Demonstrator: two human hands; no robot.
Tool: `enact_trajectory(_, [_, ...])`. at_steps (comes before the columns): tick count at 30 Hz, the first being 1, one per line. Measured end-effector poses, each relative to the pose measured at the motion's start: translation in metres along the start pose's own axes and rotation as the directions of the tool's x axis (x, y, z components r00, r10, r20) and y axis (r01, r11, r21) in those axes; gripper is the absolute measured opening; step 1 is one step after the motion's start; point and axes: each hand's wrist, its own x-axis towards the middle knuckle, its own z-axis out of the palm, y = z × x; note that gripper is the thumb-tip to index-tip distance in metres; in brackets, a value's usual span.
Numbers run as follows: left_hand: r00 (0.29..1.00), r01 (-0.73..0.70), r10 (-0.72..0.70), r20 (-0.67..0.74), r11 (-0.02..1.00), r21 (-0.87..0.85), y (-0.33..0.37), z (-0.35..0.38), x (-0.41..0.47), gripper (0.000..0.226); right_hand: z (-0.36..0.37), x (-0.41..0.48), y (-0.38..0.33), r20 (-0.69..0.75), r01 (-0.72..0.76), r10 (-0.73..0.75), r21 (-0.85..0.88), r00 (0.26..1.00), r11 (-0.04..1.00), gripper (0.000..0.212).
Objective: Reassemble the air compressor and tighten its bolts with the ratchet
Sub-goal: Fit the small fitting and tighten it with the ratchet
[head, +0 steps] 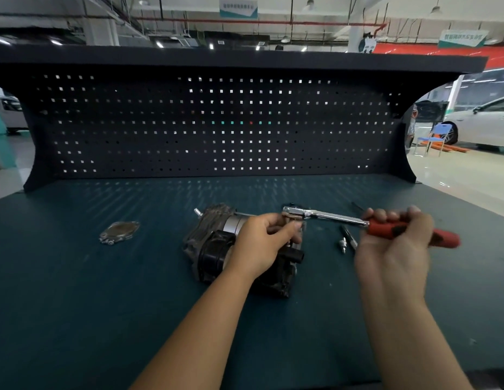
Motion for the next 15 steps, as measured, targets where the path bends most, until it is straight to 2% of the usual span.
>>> enact_trajectory(2, [1.0,-0.003,0.003,-0.006,1.0,-0.001,0.0,0.0,0.0,0.014,-0.001,-0.031,-0.002,0.08,0.128,-0.125,-0.037,0.989,0.991,0.024])
enact_trajectory(5, [1.0,-0.002,0.001,-0.006,1.0,-0.014,0.001,0.0,0.0,0.012,-0.007,-0.075,0.005,0.225,0.344,-0.314,-0.112,0.922,0.932,0.022])
enact_trajectory(8, [1.0,-0.009,0.009,0.004,1.0,-0.011,0.003,0.0,-0.001,0.017,-0.009,-0.085,0.007,0.326,0.414,-0.341,-0.186,0.882,0.891,0.027])
enact_trajectory(10, [1.0,0.003,-0.003,-0.013,1.0,-0.002,0.003,-0.001,-0.001,0.016,-0.006,-0.07,0.002,0.33,0.374,-0.296,-0.204,0.896,0.905,0.022])
enact_trajectory(12, [0.999,0.015,-0.015,-0.029,1.0,-0.016,0.002,-0.002,-0.001,0.017,-0.001,-0.042,-0.004,0.349,0.266,-0.198,-0.159,0.916,0.951,0.017])
enact_trajectory(13, [0.999,0.019,-0.02,-0.031,1.0,-0.022,0.002,-0.003,-0.001,0.017,0.001,-0.025,-0.006,0.333,0.189,-0.134,-0.139,0.933,0.972,0.017])
enact_trajectory(15, [0.999,0.018,-0.019,-0.027,1.0,-0.024,0.001,-0.004,-0.001,0.016,0.005,0.01,-0.003,0.213,-0.021,0.039,-0.088,0.976,0.996,0.02])
